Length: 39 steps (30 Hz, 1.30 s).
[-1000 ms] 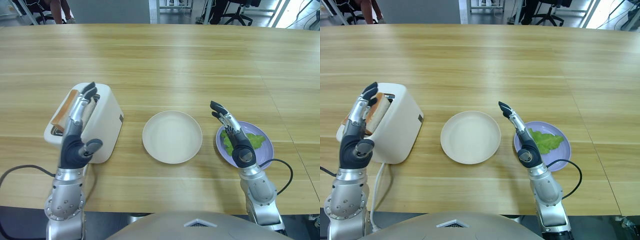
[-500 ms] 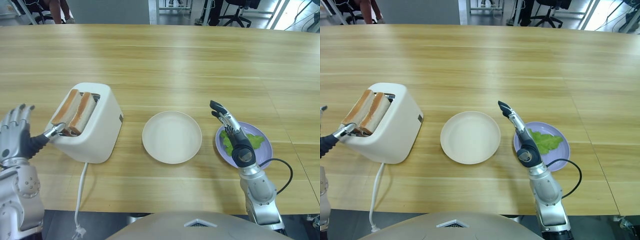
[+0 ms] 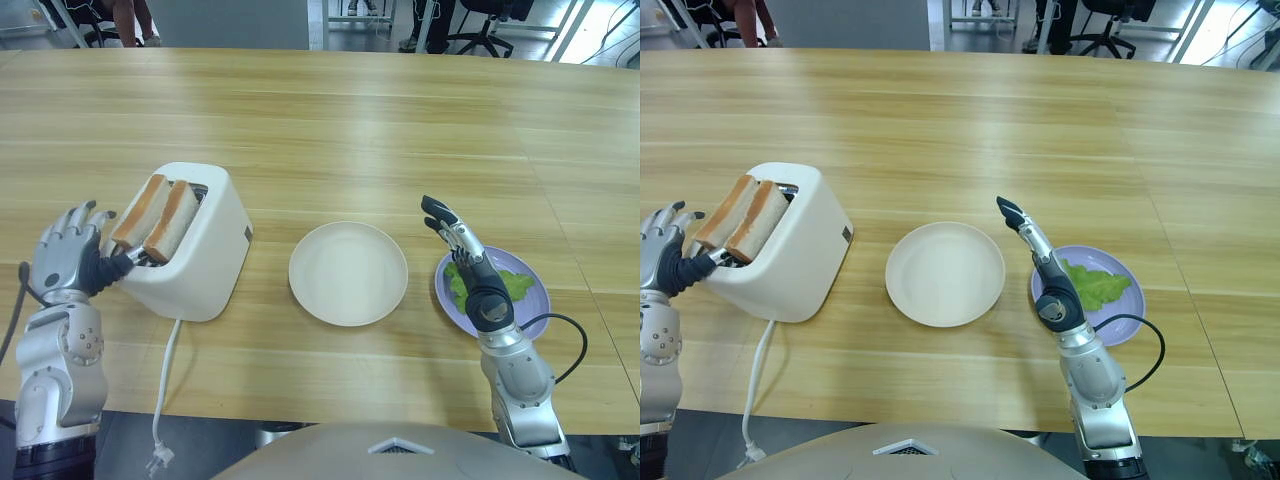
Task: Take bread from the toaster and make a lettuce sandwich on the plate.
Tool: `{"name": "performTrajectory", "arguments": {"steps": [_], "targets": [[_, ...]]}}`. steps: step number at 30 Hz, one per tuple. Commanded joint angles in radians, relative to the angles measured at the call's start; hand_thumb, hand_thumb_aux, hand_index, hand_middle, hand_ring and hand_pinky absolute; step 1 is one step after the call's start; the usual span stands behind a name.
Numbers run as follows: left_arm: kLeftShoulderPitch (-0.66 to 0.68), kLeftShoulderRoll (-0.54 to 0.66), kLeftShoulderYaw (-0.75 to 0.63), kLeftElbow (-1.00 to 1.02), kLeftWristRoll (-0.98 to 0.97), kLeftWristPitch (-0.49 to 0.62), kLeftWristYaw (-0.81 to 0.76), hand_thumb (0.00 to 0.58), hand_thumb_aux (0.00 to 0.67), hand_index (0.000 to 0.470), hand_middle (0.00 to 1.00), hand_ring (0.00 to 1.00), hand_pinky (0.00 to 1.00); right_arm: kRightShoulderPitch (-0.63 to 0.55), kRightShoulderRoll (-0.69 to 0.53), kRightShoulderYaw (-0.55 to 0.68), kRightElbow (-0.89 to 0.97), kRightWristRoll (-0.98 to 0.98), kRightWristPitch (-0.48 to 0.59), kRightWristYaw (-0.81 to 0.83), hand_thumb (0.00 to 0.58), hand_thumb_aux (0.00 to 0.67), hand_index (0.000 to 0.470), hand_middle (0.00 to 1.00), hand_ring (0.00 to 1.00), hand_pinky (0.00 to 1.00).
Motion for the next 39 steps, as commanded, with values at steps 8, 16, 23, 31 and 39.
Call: {"name": "performTrajectory", "arguments": {"steps": [8,16,23,31,39], "targets": [[-0.073,0.027,0.019,-0.052,-0.039,-0.128,0.14,0.58,0.67,0.46,0.92,0.92,0.92,-0.005,0.001,-0.019,-0.008,-0.024,0.011,-0.009,0.0,0.0,0.0,0.0,0.0,0.0],[-0.159,-0.041,0.139,-0.132,-0.286,-0.233,0.204,0.58,0.67,0.46,1.0,1.0,1.0,-0.077,0.007,-0.134,0.008,-0.321,0.154,-0.143,0.0,0.0,0.0,0.0,0.0,0.0],[-0.252,-0.07,0.175,-0.315,-0.448,-0.263,0.154,0.58,0.67,0.46,1.0,1.0,1.0,-0.146,-0.179,-0.198,0.047,-0.662,0.232,-0.183,0.0,0.0,0.0,0.0,0.0,0.0],[-0.287,-0.139,-0.229,-0.491,-0.517,-0.151,-0.095,0.58,0.67,0.46,1.0,1.0,1.0,-0.16,-0.413,-0.133,0.213,-0.954,0.321,-0.19,0.0,0.0,0.0,0.0,0.0,0.0],[-0.311,-0.125,-0.567,-0.182,-0.42,-0.122,-0.311,0.58,0.67,0.46,1.0,1.0,1.0,-0.185,-0.546,-0.112,0.253,-1.045,0.402,-0.168,0.0,0.0,0.0,0.0,0.0,0.0]]}}
